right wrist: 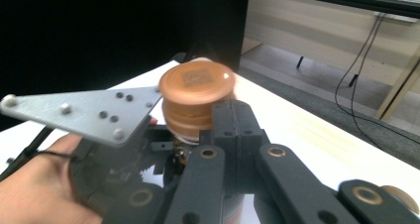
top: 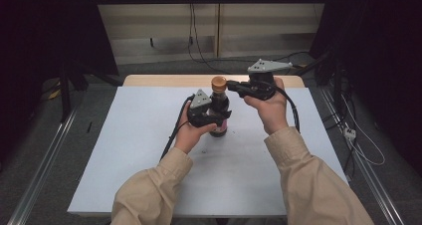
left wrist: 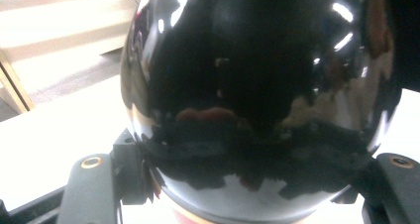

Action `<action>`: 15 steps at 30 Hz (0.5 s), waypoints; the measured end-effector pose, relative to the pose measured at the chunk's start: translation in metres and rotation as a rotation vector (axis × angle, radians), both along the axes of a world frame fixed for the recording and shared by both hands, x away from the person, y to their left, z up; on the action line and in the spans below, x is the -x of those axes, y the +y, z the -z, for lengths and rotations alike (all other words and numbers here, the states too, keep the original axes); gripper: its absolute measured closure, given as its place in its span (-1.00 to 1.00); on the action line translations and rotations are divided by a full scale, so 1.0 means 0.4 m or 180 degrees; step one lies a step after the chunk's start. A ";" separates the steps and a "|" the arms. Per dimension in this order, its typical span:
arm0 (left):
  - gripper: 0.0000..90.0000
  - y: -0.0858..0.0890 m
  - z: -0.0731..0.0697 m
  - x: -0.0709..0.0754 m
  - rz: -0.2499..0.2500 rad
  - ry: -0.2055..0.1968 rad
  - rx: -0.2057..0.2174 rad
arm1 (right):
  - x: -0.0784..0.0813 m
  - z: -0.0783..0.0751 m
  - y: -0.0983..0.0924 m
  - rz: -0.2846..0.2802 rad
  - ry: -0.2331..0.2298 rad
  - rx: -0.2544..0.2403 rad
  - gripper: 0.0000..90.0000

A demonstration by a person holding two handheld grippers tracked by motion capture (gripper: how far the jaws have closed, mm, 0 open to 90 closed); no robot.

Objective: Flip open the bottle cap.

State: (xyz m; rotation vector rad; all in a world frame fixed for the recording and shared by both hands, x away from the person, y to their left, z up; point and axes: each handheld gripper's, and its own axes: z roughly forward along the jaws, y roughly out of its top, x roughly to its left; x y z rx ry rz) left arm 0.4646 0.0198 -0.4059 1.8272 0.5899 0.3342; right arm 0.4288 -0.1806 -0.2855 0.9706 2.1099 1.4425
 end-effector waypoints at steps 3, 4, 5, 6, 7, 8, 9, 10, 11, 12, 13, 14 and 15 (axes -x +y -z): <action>-0.31 0.001 0.000 -0.001 0.0005 -0.0001 0.0005 | 0.005 -0.003 0.001 -0.0055 0.0019 0.0016 1.00; -0.31 0.000 0.001 -0.001 0.0001 -0.0001 0.0009 | 0.007 -0.005 0.000 -0.0043 0.0029 0.0029 1.00; -0.31 0.000 0.000 -0.001 -0.0004 0.0002 0.0008 | 0.007 -0.005 0.000 -0.0043 0.0029 0.0029 1.00; -0.31 0.000 0.000 -0.001 -0.0003 0.0004 0.0005 | 0.007 -0.004 0.001 -0.0049 0.0026 0.0023 1.00; -0.31 -0.001 0.000 -0.001 -0.0001 0.0007 0.0006 | 0.007 -0.004 0.000 -0.0063 0.0025 0.0023 1.00; -0.30 -0.001 -0.001 -0.001 -0.0004 0.0011 -0.0003 | 0.006 -0.004 -0.001 -0.0063 0.0040 0.0007 1.00; -0.30 -0.001 -0.002 -0.001 -0.0004 0.0016 -0.0008 | 0.007 -0.004 -0.001 -0.0063 0.0045 0.0001 1.00; -0.30 -0.001 -0.003 -0.002 0.0008 0.0023 -0.0020 | 0.007 -0.005 0.000 -0.0067 0.0039 0.0013 1.00; -0.30 -0.001 -0.004 -0.002 0.0001 0.0037 -0.0032 | 0.009 -0.005 0.001 -0.0053 0.0056 -0.0007 1.00; -0.30 -0.001 -0.004 -0.003 -0.0001 0.0044 -0.0030 | 0.009 -0.006 0.001 -0.0062 0.0063 -0.0011 1.00; -0.30 -0.002 -0.004 -0.003 -0.0004 0.0047 -0.0028 | 0.009 -0.006 0.001 -0.0073 0.0060 0.0002 1.00; -0.30 -0.002 -0.004 -0.003 -0.0006 0.0044 -0.0027 | 0.010 -0.006 0.002 -0.0064 0.0067 -0.0009 1.00; -0.30 -0.001 -0.004 -0.003 -0.0006 0.0043 -0.0028 | 0.010 -0.006 0.002 -0.0066 0.0063 -0.0001 1.00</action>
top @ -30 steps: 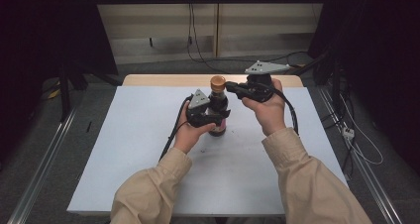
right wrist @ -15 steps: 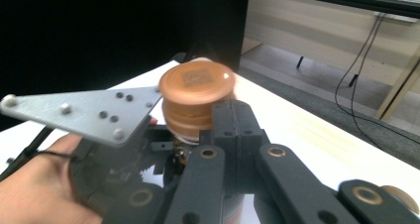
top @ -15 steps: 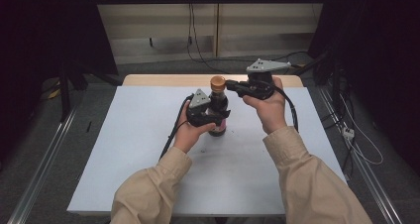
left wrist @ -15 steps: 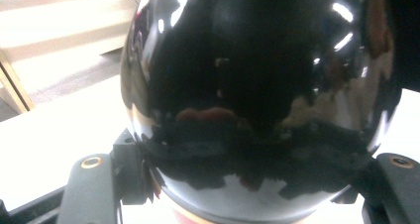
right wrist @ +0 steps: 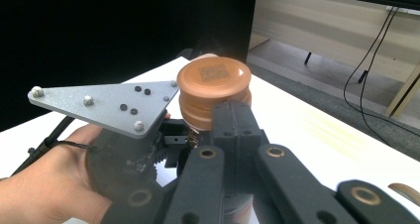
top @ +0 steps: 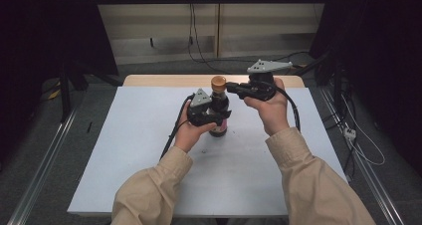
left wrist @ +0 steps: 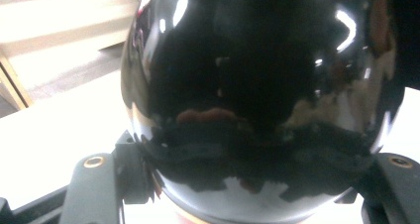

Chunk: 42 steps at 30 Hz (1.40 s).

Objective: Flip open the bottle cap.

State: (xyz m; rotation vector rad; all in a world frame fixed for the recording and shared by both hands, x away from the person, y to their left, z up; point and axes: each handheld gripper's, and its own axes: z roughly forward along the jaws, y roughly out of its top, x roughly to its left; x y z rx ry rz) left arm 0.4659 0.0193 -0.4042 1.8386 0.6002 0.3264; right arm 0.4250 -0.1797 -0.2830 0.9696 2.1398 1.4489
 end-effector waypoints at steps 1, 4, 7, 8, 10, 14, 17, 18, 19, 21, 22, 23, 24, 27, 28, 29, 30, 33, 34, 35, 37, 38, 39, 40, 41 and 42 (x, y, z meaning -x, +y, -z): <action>-0.29 0.000 0.000 0.000 0.0001 -0.0002 0.0000 | 0.000 0.000 0.001 0.0001 0.0002 0.0002 1.00; -0.29 0.000 0.000 0.001 -0.0010 -0.0002 -0.0014 | 0.001 0.000 0.001 0.0012 0.0041 -0.0036 1.00; -0.29 0.000 0.000 0.002 -0.0018 -0.0002 -0.0013 | 0.003 -0.001 0.002 0.0025 0.0016 -0.0015 1.00; -0.29 0.000 0.000 0.002 -0.0014 -0.0010 -0.0018 | 0.003 -0.001 0.002 0.0025 0.0016 -0.0015 1.00; -0.28 -0.001 -0.001 0.002 -0.0008 -0.0002 -0.0019 | 0.004 0.000 0.002 0.0034 0.0017 -0.0025 1.00; -0.28 -0.001 -0.001 0.002 -0.0015 0.0002 -0.0018 | 0.004 0.003 0.000 0.0033 0.0022 -0.0076 1.00; -0.28 0.000 0.000 0.002 -0.0018 0.0003 -0.0017 | 0.004 0.002 0.001 0.0034 0.0027 -0.0065 1.00; -0.28 0.000 0.000 0.002 -0.0018 0.0000 -0.0014 | 0.003 0.002 0.001 0.0028 0.0022 -0.0062 1.00; -0.28 -0.001 0.000 0.002 -0.0021 -0.0005 -0.0013 | 0.003 0.001 0.001 0.0026 0.0031 -0.0063 1.00; -0.28 -0.002 0.000 0.004 -0.0041 -0.0011 -0.0020 | 0.004 0.000 0.001 0.0029 0.0020 -0.0039 1.00; -0.28 -0.001 0.001 0.004 -0.0032 -0.0015 -0.0016 | 0.004 0.000 0.001 0.0032 0.0024 -0.0035 1.00; -0.28 0.000 0.001 0.004 -0.0043 -0.0008 -0.0005 | 0.005 -0.001 0.001 0.0024 0.0015 -0.0022 1.00; -0.28 -0.001 0.002 0.003 -0.0033 -0.0015 0.0010 | 0.007 -0.006 -0.003 -0.0059 -0.0033 -0.0299 1.00; -0.28 -0.031 -0.004 0.019 -0.0014 -0.0191 -0.0151 | 0.020 -0.046 0.015 -0.0152 -0.0189 -0.0395 1.00; -0.29 -0.046 -0.008 0.026 0.0024 -0.0267 -0.0237 | 0.025 -0.067 0.035 -0.0153 -0.0287 -0.0205 1.00; -0.30 -0.058 -0.012 0.031 0.0022 -0.0306 -0.0302 | 0.028 -0.083 0.052 -0.0164 -0.0318 -0.0120 1.00; -0.30 -0.063 -0.015 0.031 0.0043 -0.0301 -0.0336 | 0.032 -0.095 0.063 -0.0147 -0.0326 -0.0037 1.00; -0.30 -0.051 -0.016 0.023 0.0001 -0.0207 -0.0299 | 0.040 -0.105 0.040 -0.0056 -0.0366 0.0016 1.00; -0.30 -0.042 -0.014 0.018 0.0002 -0.0181 -0.0262 | 0.042 -0.102 0.026 0.0005 -0.0364 0.0062 1.00; -0.30 -0.037 -0.013 0.017 0.0005 -0.0165 -0.0247 | 0.044 -0.094 0.008 0.0038 -0.0338 0.0054 1.00; -0.30 -0.028 -0.010 0.014 -0.0005 -0.0147 -0.0196 | 0.045 -0.081 -0.011 0.0075 -0.0306 0.0050 1.00; -0.30 -0.028 -0.010 0.013 0.0000 -0.0146 -0.0190 | 0.044 -0.071 -0.021 0.0082 -0.0280 0.0014 1.00; -0.30 -0.028 -0.008 0.014 -0.0006 -0.0149 -0.0176 | 0.043 -0.065 -0.026 0.0088 -0.0263 -0.0005 1.00; -0.31 -0.029 -0.008 0.014 -0.0001 -0.0153 -0.0172 | 0.042 -0.056 -0.030 0.0114 -0.0253 0.0002 1.00; -0.31 -0.030 -0.008 0.014 0.0011 -0.0148 -0.0163 | 0.042 -0.052 -0.033 0.0104 -0.0235 -0.0019 1.00; -0.31 -0.030 -0.008 0.014 0.0014 -0.0151 -0.0163 | 0.042 -0.045 -0.034 0.0107 -0.0224 -0.0023 1.00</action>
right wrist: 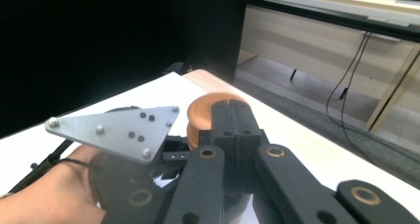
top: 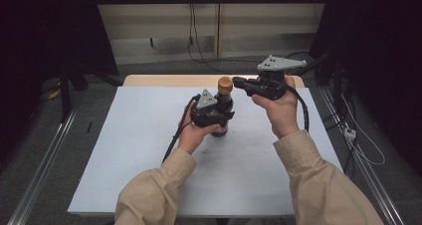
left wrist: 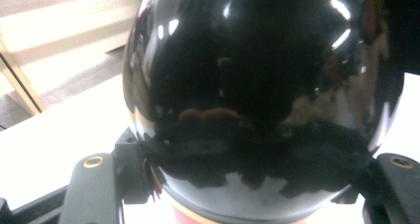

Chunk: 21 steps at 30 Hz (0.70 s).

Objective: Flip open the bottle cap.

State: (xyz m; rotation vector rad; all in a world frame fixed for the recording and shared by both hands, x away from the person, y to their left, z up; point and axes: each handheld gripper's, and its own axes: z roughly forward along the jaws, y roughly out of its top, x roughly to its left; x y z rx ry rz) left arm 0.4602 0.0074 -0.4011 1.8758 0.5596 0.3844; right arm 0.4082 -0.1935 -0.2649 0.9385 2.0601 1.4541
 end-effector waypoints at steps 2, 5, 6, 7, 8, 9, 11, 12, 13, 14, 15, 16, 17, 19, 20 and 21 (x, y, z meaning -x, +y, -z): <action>-0.31 0.000 0.000 -0.001 -0.0004 -0.0007 -0.0006 | 0.000 0.011 -0.003 0.0007 0.0018 0.0005 1.00; -0.31 0.002 0.002 -0.003 -0.0017 0.0007 0.0027 | 0.000 0.023 -0.008 0.0014 0.0047 -0.0003 1.00; -0.31 0.003 0.003 -0.004 -0.0016 0.0015 0.0041 | 0.000 0.025 -0.009 0.0020 0.0055 0.0009 1.00; -0.32 0.005 0.003 -0.005 -0.0013 0.0026 0.0052 | 0.000 0.028 -0.009 0.0026 0.0066 0.0006 1.00; -0.32 0.007 0.004 -0.005 -0.0016 0.0032 0.0065 | -0.001 0.031 -0.009 0.0016 0.0077 0.0002 1.00; -0.32 0.009 0.005 -0.006 -0.0017 0.0032 0.0078 | -0.001 0.033 -0.009 0.0011 0.0082 0.0005 1.00; -0.32 0.013 0.007 -0.008 -0.0023 0.0051 0.0114 | -0.002 0.037 -0.005 0.0002 0.0094 0.0001 1.00; -0.32 0.014 0.009 -0.008 -0.0036 0.0058 0.0147 | -0.003 0.039 -0.004 0.0003 0.0094 0.0000 1.00; -0.32 0.017 0.010 -0.008 -0.0037 0.0056 0.0155 | -0.005 0.040 -0.002 -0.0003 0.0097 -0.0011 1.00; -0.32 0.019 0.011 -0.008 -0.0037 0.0057 0.0170 | -0.006 0.042 -0.001 -0.0002 0.0103 -0.0006 1.00; -0.32 0.019 0.013 -0.008 -0.0040 0.0061 0.0192 | -0.008 0.044 0.001 -0.0002 0.0109 -0.0017 1.00; -0.32 0.021 0.013 -0.008 -0.0036 0.0064 0.0197 | -0.010 0.046 0.002 -0.0008 0.0116 -0.0005 1.00; -0.32 0.023 0.014 -0.009 -0.0037 0.0068 0.0198 | -0.012 0.048 0.003 -0.0007 0.0125 -0.0019 1.00; -0.33 0.024 0.015 -0.008 -0.0037 0.0072 0.0224 | -0.014 0.051 0.005 -0.0004 0.0126 -0.0047 1.00; -0.33 0.024 0.015 -0.008 -0.0040 0.0074 0.0228 | -0.014 0.051 0.006 -0.0003 0.0129 -0.0042 1.00; -0.33 0.023 0.015 -0.008 -0.0043 0.0075 0.0230 | -0.015 0.052 0.007 0.0003 0.0131 -0.0039 1.00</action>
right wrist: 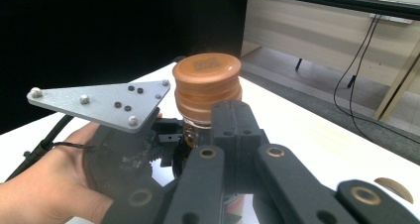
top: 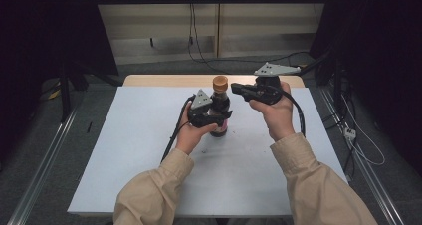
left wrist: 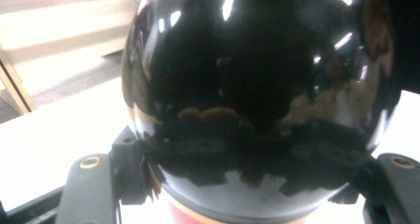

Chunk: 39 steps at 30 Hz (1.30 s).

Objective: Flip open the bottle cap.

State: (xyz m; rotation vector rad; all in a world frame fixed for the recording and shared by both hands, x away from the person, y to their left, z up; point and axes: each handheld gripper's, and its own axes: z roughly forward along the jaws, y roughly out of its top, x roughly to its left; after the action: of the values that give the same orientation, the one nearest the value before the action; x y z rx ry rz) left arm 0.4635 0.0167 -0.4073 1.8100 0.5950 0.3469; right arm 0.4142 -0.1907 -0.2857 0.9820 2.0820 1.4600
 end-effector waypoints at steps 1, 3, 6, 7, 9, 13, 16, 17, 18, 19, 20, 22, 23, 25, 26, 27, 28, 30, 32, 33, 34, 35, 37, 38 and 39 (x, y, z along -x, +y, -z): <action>-0.33 0.000 0.000 0.000 0.0002 -0.0003 0.0004 | -0.001 0.001 0.001 -0.0010 0.0006 -0.0008 1.00; -0.33 -0.001 0.001 0.000 -0.0002 -0.0003 0.0011 | -0.001 0.001 0.003 -0.0016 0.0018 -0.0021 1.00; -0.33 -0.001 0.001 0.000 -0.0003 -0.0005 0.0016 | -0.002 0.002 0.006 -0.0036 0.0034 -0.0014 1.00; -0.33 0.000 0.001 0.000 -0.0002 -0.0004 0.0015 | -0.003 0.003 0.007 -0.0044 0.0043 -0.0001 1.00; -0.33 -0.001 0.002 0.000 -0.0003 -0.0007 0.0020 | -0.004 0.005 0.009 -0.0050 0.0058 -0.0003 1.00; -0.33 -0.001 0.002 0.001 -0.0004 -0.0009 0.0021 | -0.007 0.005 0.012 -0.0043 0.0061 0.0014 1.00; -0.33 -0.001 0.003 0.001 -0.0007 -0.0013 0.0030 | -0.009 0.004 0.014 -0.0045 0.0068 -0.0009 1.00; -0.33 -0.001 0.004 0.001 -0.0010 -0.0018 0.0040 | -0.010 0.004 0.015 -0.0043 0.0079 0.0015 1.00; -0.33 0.000 0.005 0.002 -0.0015 -0.0024 0.0047 | -0.010 0.005 0.016 -0.0033 0.0098 0.0022 1.00; -0.33 0.000 0.005 0.002 -0.0015 -0.0030 0.0050 | -0.011 0.005 0.017 -0.0045 0.0092 -0.0005 1.00; -0.33 0.001 0.005 0.002 -0.0014 -0.0030 0.0049 | -0.011 0.005 0.018 -0.0045 0.0092 -0.0009 1.00; -0.33 0.001 0.005 0.001 -0.0015 -0.0027 0.0051 | -0.012 0.004 0.021 -0.0053 0.0097 0.0007 1.00; -0.33 0.001 0.005 0.001 -0.0013 -0.0025 0.0053 | -0.013 0.003 0.022 -0.0044 0.0103 0.0010 1.00; -0.33 0.002 0.005 0.001 -0.0017 -0.0017 0.0058 | -0.014 0.001 0.024 -0.0049 0.0104 0.0003 1.00; -0.33 0.003 0.005 0.001 -0.0014 -0.0017 0.0048 | -0.014 0.001 0.024 -0.0052 0.0101 0.0006 1.00; -0.33 0.003 0.005 0.001 -0.0021 -0.0009 0.0056 | -0.015 0.001 0.025 -0.0052 0.0098 0.0005 1.00; -0.33 0.003 0.005 0.001 -0.0021 -0.0006 0.0054 | -0.016 0.002 0.025 -0.0051 0.0097 -0.0003 1.00; -0.33 0.004 0.005 0.001 -0.0017 -0.0003 0.0054 | -0.017 0.002 0.025 -0.0051 0.0092 -0.0022 1.00; -0.32 0.004 0.005 0.001 -0.0017 -0.0005 0.0054 | -0.019 -0.001 0.025 -0.0052 0.0088 -0.0043 1.00; -0.33 0.004 0.005 0.001 -0.0018 -0.0004 0.0055 | -0.019 -0.001 0.026 -0.0047 0.0086 -0.0045 1.00; -0.32 0.004 0.005 0.001 -0.0018 -0.0003 0.0058 | -0.019 -0.002 0.027 -0.0045 0.0081 -0.0034 1.00; -0.32 0.005 0.005 0.000 -0.0015 -0.0003 0.0060 | -0.019 -0.003 0.028 -0.0042 0.0075 -0.0025 1.00; -0.32 0.004 0.005 0.001 -0.0019 -0.0002 0.0057 | -0.018 -0.005 0.029 -0.0050 0.0070 -0.0031 1.00; -0.33 0.004 0.005 0.001 -0.0019 0.0001 0.0055 | -0.018 -0.006 0.030 -0.0049 0.0071 -0.0021 1.00; -0.33 0.005 0.005 0.001 -0.0018 0.0001 0.0058 | -0.017 -0.007 0.031 -0.0052 0.0068 -0.0021 1.00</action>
State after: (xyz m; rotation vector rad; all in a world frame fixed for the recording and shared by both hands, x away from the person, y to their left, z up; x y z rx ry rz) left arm 0.4633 0.0186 -0.4092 1.7912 0.6019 0.3439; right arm 0.4211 -0.1785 -0.2831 0.9896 2.1065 1.4715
